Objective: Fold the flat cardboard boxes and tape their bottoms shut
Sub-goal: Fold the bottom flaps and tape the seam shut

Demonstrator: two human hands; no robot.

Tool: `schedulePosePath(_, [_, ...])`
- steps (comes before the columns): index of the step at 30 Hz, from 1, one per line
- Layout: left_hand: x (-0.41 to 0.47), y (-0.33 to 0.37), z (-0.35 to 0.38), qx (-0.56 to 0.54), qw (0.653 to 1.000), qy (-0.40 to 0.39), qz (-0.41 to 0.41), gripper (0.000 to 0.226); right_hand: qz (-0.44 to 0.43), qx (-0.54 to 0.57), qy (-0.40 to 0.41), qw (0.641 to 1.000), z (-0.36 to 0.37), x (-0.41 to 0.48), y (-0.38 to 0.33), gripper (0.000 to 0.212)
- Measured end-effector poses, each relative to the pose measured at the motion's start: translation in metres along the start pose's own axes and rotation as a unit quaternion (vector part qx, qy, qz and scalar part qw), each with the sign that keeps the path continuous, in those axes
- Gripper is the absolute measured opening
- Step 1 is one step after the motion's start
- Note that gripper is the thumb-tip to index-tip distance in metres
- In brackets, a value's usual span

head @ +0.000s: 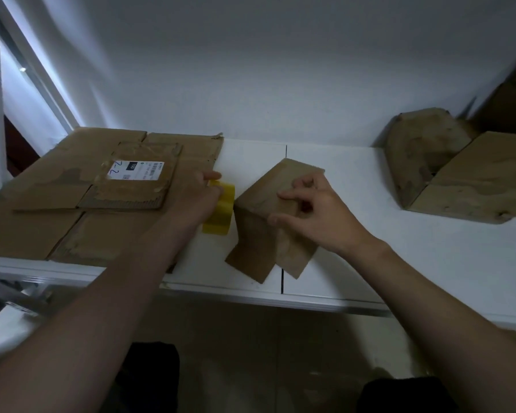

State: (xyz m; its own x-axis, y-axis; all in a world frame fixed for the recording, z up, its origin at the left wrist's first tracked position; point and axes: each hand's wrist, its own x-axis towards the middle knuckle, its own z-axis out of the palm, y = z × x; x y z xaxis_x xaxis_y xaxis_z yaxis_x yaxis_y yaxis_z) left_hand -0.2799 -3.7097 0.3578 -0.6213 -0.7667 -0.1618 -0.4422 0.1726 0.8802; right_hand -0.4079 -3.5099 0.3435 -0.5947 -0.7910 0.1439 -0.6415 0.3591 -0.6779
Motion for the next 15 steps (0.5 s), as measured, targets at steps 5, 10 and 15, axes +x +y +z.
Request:
schedulePosePath(5, [-0.015,-0.002,0.006,-0.028,1.000,0.008,-0.007,0.029,-0.033,0.012,-0.013,0.999,0.000,0.008,0.008,0.054])
schedulePosePath(10, [-0.025,-0.002,0.008,-0.029,0.999,-0.011,0.023,0.035,-0.057,0.034,-0.021,0.998,-0.002,0.013,0.017,0.039])
schedulePosePath(15, [-0.027,-0.002,0.006,-0.043,0.998,-0.030,0.024,0.033,-0.071,0.042,-0.057,0.995,-0.007,0.015,0.025,0.038])
